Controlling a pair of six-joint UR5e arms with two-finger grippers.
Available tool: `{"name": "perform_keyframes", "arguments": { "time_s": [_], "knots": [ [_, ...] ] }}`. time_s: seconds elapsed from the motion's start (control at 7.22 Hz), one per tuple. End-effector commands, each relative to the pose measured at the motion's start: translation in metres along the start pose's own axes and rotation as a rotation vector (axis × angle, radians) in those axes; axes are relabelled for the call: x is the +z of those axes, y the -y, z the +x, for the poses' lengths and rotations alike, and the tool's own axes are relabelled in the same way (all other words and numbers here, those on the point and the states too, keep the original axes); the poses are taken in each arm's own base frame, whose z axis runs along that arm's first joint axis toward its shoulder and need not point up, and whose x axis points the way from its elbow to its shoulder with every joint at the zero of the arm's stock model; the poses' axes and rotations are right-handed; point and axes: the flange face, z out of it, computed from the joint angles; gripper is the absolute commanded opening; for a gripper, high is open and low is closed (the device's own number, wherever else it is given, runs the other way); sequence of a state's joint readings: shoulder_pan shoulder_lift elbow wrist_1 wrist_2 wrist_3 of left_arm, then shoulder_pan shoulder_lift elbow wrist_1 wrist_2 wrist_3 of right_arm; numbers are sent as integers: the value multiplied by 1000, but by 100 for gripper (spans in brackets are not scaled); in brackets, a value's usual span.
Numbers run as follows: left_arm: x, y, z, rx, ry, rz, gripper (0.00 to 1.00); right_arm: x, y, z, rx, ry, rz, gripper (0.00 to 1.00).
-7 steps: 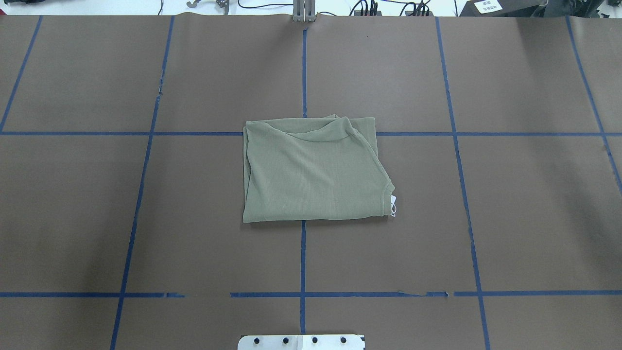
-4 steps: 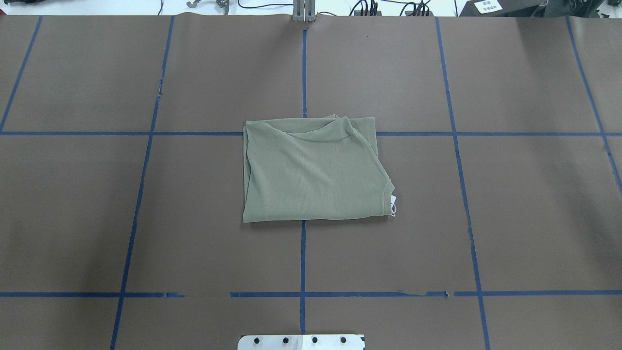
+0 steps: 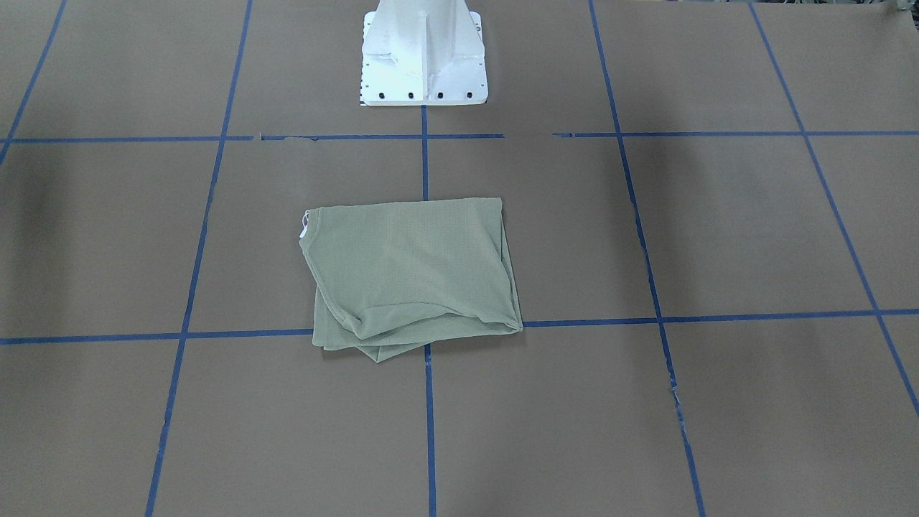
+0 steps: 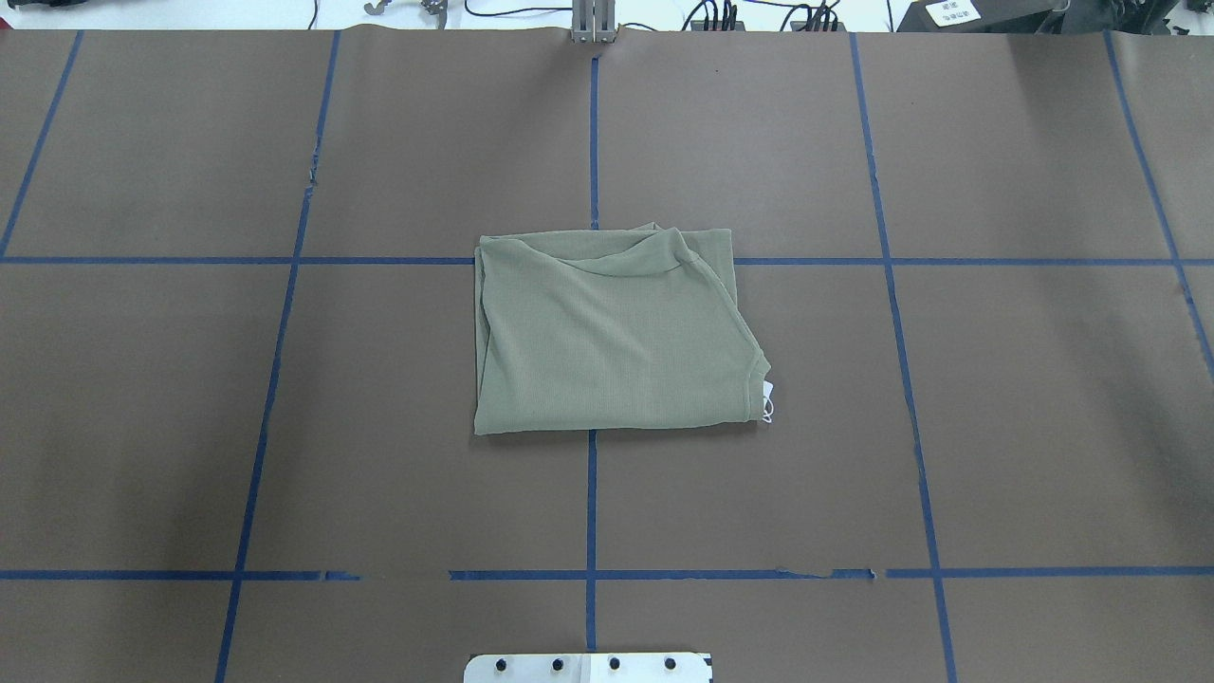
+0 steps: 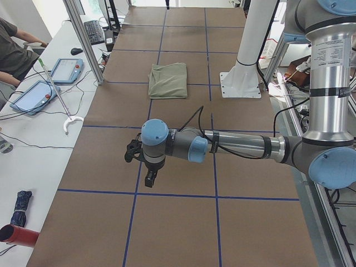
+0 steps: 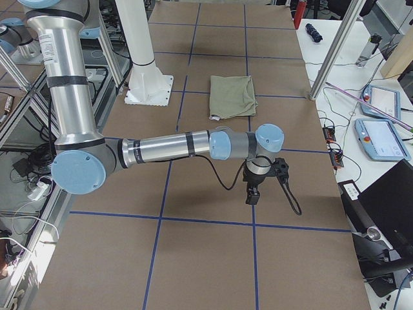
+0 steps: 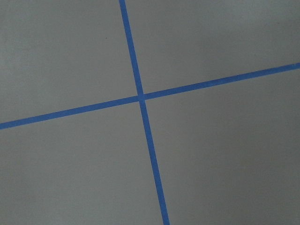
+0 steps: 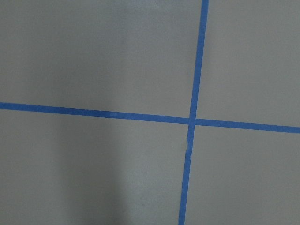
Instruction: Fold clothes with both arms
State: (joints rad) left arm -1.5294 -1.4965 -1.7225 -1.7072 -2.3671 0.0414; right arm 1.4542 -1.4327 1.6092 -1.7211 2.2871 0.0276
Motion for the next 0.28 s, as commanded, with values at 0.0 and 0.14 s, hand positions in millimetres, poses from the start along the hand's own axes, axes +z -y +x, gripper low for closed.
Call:
{"name": "perform_keyframes", "arguments": {
  "time_s": [0.0, 0.14],
  "knots": [
    [-1, 1, 1, 2, 0, 2, 100, 0, 0, 0, 0, 0, 0, 100],
    [-4, 2, 4, 7, 0, 7, 100, 0, 0, 0, 0, 0, 0, 100]
  ]
}}
